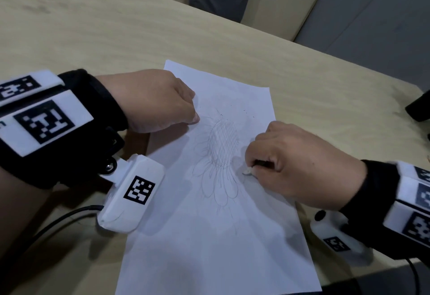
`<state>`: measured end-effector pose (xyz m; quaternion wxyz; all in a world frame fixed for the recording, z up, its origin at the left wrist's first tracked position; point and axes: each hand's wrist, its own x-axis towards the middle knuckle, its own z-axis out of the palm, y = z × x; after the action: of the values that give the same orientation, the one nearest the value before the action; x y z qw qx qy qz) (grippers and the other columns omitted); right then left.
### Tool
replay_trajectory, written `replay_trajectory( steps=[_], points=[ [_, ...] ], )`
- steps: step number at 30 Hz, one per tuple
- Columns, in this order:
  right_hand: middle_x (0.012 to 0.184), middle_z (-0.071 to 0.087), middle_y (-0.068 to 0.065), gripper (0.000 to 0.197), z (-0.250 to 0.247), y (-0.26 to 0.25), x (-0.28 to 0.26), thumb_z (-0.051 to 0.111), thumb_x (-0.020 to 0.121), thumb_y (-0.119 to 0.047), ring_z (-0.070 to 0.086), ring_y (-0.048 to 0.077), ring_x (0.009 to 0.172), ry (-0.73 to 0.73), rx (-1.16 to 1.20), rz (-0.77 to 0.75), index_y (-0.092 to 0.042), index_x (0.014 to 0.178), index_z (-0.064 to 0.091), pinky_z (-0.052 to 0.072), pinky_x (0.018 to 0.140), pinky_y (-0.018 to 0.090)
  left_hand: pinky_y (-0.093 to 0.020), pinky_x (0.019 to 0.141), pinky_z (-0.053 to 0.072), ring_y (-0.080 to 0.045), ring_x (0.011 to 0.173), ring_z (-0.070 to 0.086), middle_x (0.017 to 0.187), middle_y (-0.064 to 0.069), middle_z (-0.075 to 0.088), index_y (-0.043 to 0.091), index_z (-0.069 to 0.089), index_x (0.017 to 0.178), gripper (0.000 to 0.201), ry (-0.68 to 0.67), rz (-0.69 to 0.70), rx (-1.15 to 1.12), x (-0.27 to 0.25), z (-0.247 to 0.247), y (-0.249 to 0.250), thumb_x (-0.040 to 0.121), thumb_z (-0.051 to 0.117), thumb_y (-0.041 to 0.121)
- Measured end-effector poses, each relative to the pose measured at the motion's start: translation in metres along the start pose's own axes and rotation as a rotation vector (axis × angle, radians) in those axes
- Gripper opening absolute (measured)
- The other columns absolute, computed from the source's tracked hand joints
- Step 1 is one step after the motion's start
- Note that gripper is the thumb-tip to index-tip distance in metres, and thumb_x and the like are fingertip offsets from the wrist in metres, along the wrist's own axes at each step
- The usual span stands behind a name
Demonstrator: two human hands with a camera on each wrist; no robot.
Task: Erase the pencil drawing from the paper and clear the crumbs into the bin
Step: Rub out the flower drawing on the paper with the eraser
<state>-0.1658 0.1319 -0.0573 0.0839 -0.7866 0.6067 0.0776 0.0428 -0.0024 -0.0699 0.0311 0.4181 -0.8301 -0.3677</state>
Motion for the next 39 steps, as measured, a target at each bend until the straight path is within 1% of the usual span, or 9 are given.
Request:
replay_trajectory(
  steps=[3,7,11,14,17,20,30,35,39],
  points=[
    [0.063,0.054,-0.008,0.012,0.0,0.0,-0.001,0.048,0.078,-0.02,0.048,0.02,0.072,-0.013,-0.002,-0.012,-0.021,0.07,0.057,0.047,0.066,0.042,-0.04,0.109,0.039,-0.008,0.126,0.052,0.127,0.023,0.061,0.03,0.069,0.054,0.029,0.006,0.001,0.005,0.0,0.0,0.0,0.065,0.053,0.052],
    [0.064,0.055,-0.008,0.013,0.0,-0.002,-0.003,0.047,0.078,-0.021,0.047,0.019,0.073,-0.009,0.003,0.014,-0.021,0.071,0.057,0.047,0.066,0.041,-0.04,0.109,0.039,-0.01,0.128,0.053,0.125,0.019,0.065,0.034,0.063,0.045,0.04,0.011,0.01,-0.004,0.001,0.0,-0.001,0.084,0.064,0.043],
    [0.063,0.054,-0.008,0.012,0.0,-0.003,-0.004,0.048,0.079,-0.021,0.048,0.019,0.073,-0.026,0.001,-0.004,-0.021,0.07,0.056,0.046,0.065,0.04,-0.042,0.108,0.041,-0.013,0.127,0.054,0.121,0.013,0.068,0.034,0.063,0.048,0.036,0.013,0.014,0.01,0.001,0.001,0.0,0.082,0.063,0.045],
    [0.063,0.055,-0.008,0.013,0.001,-0.002,-0.005,0.047,0.079,-0.021,0.048,0.019,0.074,-0.022,0.007,0.013,-0.021,0.071,0.057,0.046,0.066,0.04,-0.039,0.11,0.038,-0.01,0.129,0.051,0.128,0.021,0.062,0.034,0.064,0.047,0.042,0.021,0.008,0.011,0.0,0.0,0.001,0.089,0.062,0.036],
    [0.062,0.054,-0.007,0.011,0.0,-0.002,-0.005,0.049,0.078,-0.019,0.048,0.02,0.072,-0.007,-0.013,0.013,-0.021,0.069,0.056,0.046,0.065,0.041,-0.041,0.107,0.041,-0.015,0.126,0.054,0.121,0.015,0.067,0.025,0.062,0.051,0.039,0.023,0.002,0.025,0.003,0.0,-0.002,0.089,0.063,0.035],
    [0.062,0.053,-0.007,0.011,0.002,-0.005,-0.005,0.049,0.077,-0.019,0.048,0.02,0.072,-0.023,-0.017,-0.012,-0.021,0.069,0.056,0.046,0.064,0.041,-0.043,0.106,0.042,-0.016,0.124,0.055,0.122,0.012,0.068,0.025,0.063,0.056,0.033,0.027,-0.007,0.014,0.002,0.001,-0.002,0.085,0.064,0.041],
    [0.062,0.053,-0.008,0.01,0.001,-0.014,-0.008,0.049,0.077,-0.02,0.049,0.019,0.072,-0.046,0.008,-0.043,-0.022,0.07,0.057,0.047,0.065,0.039,-0.043,0.106,0.042,-0.014,0.125,0.054,0.12,0.016,0.067,0.024,0.062,0.053,0.035,0.027,-0.008,0.004,0.002,0.001,-0.002,0.083,0.063,0.043],
    [0.063,0.056,-0.008,0.014,0.0,-0.015,0.007,0.046,0.078,-0.022,0.048,0.02,0.075,0.001,0.037,-0.025,-0.02,0.071,0.058,0.047,0.067,0.041,-0.048,0.104,0.044,-0.021,0.121,0.057,0.111,0.006,0.068,0.01,0.064,0.068,0.038,0.034,-0.008,0.016,0.004,0.002,-0.004,0.078,0.064,0.046],
    [0.064,0.057,-0.006,0.016,0.0,-0.011,0.019,0.042,0.078,-0.023,0.044,0.018,0.071,0.043,0.027,0.021,-0.019,0.071,0.057,0.047,0.068,0.042,-0.05,0.104,0.042,-0.023,0.121,0.057,0.116,0.0,0.067,0.013,0.057,0.059,0.038,0.045,-0.025,0.012,0.005,0.002,-0.004,0.087,0.066,0.037]
  ],
)
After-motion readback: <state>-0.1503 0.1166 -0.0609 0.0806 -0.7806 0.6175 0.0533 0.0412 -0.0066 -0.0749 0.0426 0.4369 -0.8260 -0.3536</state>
